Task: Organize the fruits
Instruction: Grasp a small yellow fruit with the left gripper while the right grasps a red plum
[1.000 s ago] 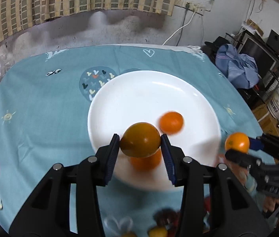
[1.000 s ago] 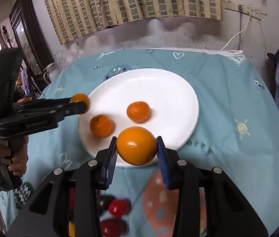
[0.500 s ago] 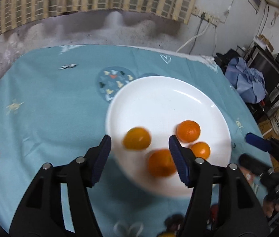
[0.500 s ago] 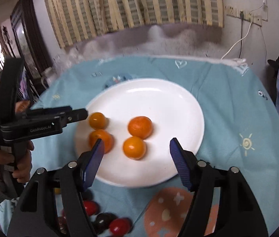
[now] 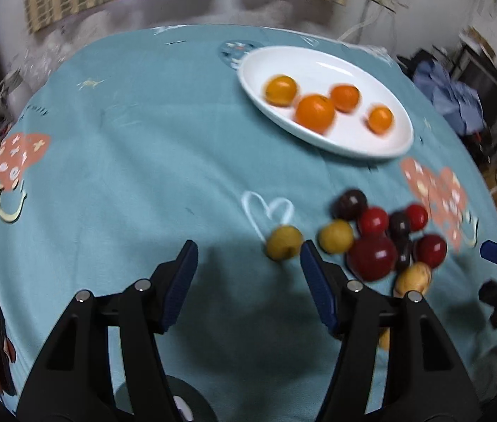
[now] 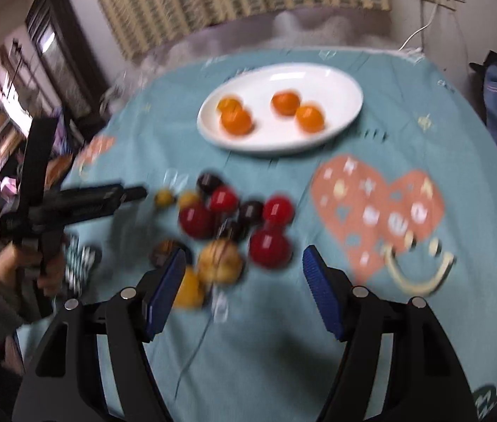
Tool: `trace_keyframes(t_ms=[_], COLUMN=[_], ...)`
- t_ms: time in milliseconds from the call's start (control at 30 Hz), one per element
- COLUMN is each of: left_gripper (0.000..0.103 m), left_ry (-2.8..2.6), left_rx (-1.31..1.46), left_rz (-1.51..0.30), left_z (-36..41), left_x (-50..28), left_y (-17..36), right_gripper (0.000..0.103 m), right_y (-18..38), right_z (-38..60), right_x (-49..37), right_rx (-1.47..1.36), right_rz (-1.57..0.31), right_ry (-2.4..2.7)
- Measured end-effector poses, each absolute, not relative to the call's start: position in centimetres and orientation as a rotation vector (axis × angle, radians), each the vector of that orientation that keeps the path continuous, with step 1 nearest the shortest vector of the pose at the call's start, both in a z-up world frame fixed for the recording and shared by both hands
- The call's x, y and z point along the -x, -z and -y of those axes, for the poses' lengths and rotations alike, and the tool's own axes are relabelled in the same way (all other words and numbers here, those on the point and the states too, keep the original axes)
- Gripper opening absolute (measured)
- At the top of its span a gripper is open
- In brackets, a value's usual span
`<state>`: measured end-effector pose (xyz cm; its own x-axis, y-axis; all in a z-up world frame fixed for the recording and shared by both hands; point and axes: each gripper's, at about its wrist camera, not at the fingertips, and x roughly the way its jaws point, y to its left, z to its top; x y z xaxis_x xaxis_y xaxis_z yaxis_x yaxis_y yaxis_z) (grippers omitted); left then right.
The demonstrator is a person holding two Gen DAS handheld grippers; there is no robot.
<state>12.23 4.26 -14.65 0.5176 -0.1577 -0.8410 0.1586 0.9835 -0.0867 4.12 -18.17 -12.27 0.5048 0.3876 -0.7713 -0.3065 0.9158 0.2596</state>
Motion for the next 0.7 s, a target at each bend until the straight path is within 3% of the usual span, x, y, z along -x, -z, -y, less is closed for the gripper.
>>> trace_keyframes(t_ms=[267,333,500,567,633,700], left_gripper=[0.056,0.047,0.042,0.038,0.027,0.026], left_ry=[0.247,0.257,0.277,0.296,0.302,0.3], left_rx=[-0.005,-0.007,0.004,-0.006,-0.033,-0.034], left_rz=[-1.033,-1.039,-1.049,-1.053,-1.058,-1.047], left_z=[-3.1,-3.1,-2.8,-2.4,-1.9,-1.9], left_x=[-13.5,-13.9,-14.7,-14.8,-14.6,-14.4], left_y=[16.2,16.5,16.9,17.1,17.4,17.5], right_gripper=[0.069,0.069,0.069,0.069,0.069,0.069], right_y=[11.6,11.8,12.0,12.0,12.1,12.1], right_z=[18.4,18.8,19.0,19.0,19.1,19.1], right_x=[-2.7,-2.7,-2.6,-2.6,-2.7,-2.7], right_rx=[-0.082,-0.091,-0.089,-0.09,-0.089,-0.089], right_rz=[-0.949,-0.968,-0.981,-0.982,-0.984,-0.986], right_ry=[-0.394,-0.386,-0.378,-0.375,-0.373,-0.373])
